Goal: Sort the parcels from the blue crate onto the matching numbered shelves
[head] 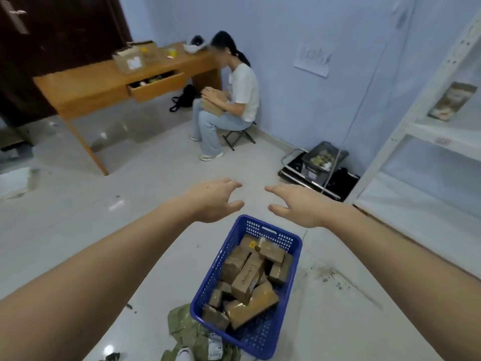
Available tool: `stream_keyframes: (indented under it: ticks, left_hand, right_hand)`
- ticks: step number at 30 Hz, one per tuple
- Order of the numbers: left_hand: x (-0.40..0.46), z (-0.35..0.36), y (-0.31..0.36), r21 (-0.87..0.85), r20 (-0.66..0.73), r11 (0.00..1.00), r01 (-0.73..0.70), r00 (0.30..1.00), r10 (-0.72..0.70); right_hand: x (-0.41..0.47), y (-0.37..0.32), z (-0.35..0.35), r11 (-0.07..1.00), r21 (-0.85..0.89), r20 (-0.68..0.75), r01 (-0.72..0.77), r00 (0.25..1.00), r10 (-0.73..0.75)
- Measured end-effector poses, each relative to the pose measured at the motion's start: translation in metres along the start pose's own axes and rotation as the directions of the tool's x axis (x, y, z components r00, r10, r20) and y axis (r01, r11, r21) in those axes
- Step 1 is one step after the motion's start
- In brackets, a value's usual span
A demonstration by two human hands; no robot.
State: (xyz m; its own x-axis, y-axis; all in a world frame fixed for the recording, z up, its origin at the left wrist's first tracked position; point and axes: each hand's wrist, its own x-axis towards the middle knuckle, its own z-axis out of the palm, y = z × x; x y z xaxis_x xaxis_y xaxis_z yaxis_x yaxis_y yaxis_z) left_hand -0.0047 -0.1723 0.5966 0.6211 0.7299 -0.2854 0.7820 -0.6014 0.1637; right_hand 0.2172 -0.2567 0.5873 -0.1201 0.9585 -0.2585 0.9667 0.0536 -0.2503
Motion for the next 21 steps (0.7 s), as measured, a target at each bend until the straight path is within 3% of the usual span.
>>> stream_keyframes:
  ticks: [4,9,17,21]
  left_hand:
    - [0.034,0.030,-0.041,0.046,0.067,0.979,-0.198,0.979,0.194]
    - [0.061,0.109,-0.089,0.073,0.223,0.941,-0.331,0.925,0.308]
    - [0.104,0.314,-0.123,0.035,0.465,0.906,-0.421,0.810,0.358]
    - [0.125,0.424,-0.142,0.034,0.491,0.921,-0.389,0.809,0.323]
  right_hand:
    - [0.026,-0.018,0.063,0.984,0.102,0.016,-0.147,0.989,0.146]
    - [0.057,-0.031,0.159,0.939,0.217,0.147,-0.266,0.960,0.238]
    - [0.071,0.001,0.333,0.871,0.257,0.339,-0.419,0.883,0.325]
    - [0.076,0.023,0.439,0.840,0.265,0.437,-0.473,0.836,0.333]
